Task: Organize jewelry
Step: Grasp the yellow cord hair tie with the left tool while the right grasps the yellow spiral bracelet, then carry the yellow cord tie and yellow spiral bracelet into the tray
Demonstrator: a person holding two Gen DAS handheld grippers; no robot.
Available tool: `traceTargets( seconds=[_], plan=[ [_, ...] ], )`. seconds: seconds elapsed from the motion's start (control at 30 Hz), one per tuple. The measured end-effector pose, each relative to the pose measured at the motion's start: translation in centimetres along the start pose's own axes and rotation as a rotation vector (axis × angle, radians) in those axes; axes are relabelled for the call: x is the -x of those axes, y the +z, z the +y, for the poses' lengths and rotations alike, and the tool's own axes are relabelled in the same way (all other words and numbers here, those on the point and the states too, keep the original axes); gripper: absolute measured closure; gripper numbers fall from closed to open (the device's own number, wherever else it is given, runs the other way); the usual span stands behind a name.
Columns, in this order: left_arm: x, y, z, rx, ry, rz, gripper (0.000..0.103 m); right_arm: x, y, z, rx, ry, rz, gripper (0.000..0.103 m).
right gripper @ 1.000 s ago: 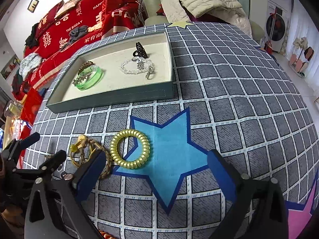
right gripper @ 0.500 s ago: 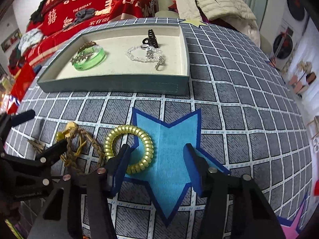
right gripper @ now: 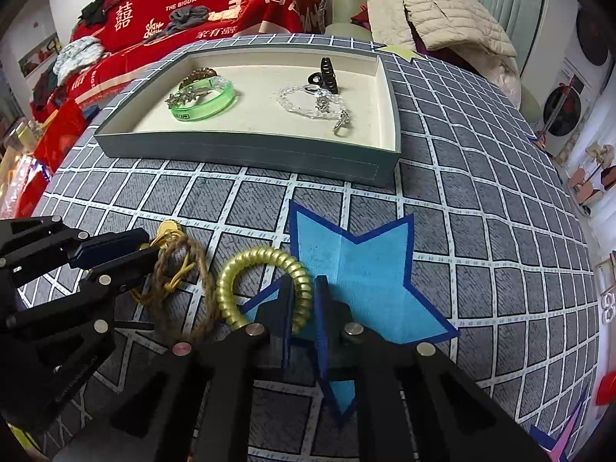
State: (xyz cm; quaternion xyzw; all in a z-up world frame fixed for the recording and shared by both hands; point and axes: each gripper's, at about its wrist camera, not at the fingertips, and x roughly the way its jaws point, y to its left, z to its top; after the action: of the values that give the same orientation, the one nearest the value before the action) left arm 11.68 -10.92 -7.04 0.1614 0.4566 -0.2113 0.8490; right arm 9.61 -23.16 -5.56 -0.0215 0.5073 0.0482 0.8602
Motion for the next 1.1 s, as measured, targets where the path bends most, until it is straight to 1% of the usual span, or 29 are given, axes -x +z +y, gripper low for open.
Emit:
traceTargets(
  seconds=[0.1,0.23,0.57,0.87,1.1],
  plan=[
    [0.4,-0.3,0.6,0.034,-0.014,-0.006,0.069,0.3,-0.4,-0.3,-0.020,0.002,-0.009,0.092],
    [1.7,-0.6,1.8,0.093,-0.041,-0.042,0.069,1.1,-0.6,-1.2,-0.050,0.017,-0.028,0.092],
    [4.5,0.2,4.4,0.155,-0.038,-0.124,0.069,3.8,0.1,-2.7,-0.092,0.036,-0.091,0.092],
    [6.9,2.6,7.1,0.203,-0.039,-0.212,0.069,6.3,3.1,-3.1,-0.110,0.078,-0.161,0.092],
    [6.5,4.9,9.0,0.224,-0.030,-0.236,0.069,6.4,6.2,-2.9,-0.112,0.106,-0.185,0.092]
  ],
)
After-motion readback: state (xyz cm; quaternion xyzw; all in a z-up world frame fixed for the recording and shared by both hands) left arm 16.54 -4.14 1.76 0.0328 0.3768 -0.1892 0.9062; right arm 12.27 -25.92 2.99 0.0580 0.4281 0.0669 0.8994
